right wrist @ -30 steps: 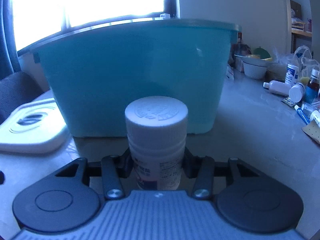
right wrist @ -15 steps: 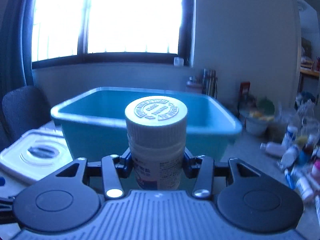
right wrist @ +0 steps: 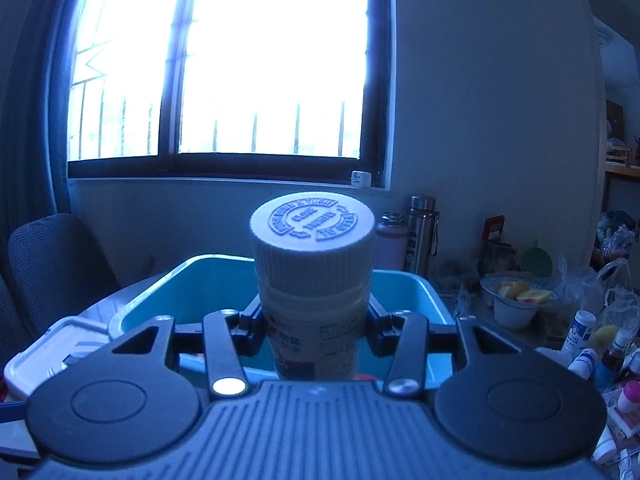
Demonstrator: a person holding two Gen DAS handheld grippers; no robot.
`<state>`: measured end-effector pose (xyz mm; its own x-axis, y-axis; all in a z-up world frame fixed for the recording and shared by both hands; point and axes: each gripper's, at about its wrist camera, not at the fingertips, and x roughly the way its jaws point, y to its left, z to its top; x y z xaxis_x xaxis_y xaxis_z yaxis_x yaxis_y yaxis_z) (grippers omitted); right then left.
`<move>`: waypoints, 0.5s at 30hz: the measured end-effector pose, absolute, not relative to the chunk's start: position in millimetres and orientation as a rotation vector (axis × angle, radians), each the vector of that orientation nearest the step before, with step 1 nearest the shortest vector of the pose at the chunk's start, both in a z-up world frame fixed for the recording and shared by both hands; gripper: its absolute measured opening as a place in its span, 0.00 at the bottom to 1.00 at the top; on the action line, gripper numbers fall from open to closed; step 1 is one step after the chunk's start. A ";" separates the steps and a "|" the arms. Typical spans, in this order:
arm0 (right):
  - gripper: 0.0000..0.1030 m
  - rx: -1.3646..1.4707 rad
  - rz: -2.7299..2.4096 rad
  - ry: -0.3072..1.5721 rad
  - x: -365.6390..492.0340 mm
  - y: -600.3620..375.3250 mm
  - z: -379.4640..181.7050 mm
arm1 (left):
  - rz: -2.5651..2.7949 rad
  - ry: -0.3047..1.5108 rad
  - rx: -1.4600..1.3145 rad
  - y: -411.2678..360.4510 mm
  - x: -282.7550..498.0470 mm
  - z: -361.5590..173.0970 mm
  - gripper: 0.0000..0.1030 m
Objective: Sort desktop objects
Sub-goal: 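Lift the white pill bottle and lower it into the tub, right tool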
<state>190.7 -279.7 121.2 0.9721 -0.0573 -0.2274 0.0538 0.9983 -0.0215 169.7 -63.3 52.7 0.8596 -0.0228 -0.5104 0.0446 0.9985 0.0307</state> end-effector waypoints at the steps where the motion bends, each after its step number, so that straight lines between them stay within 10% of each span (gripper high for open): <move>1: 0.47 -0.015 -0.057 0.226 192.8 -280.2 124.2 | -0.042 0.527 0.045 -64.2 171.4 55.2 0.78; 15: 0.47 -0.027 -0.087 0.418 280.9 -284.9 106.1 | -0.148 0.466 0.107 -68.9 190.2 69.4 0.78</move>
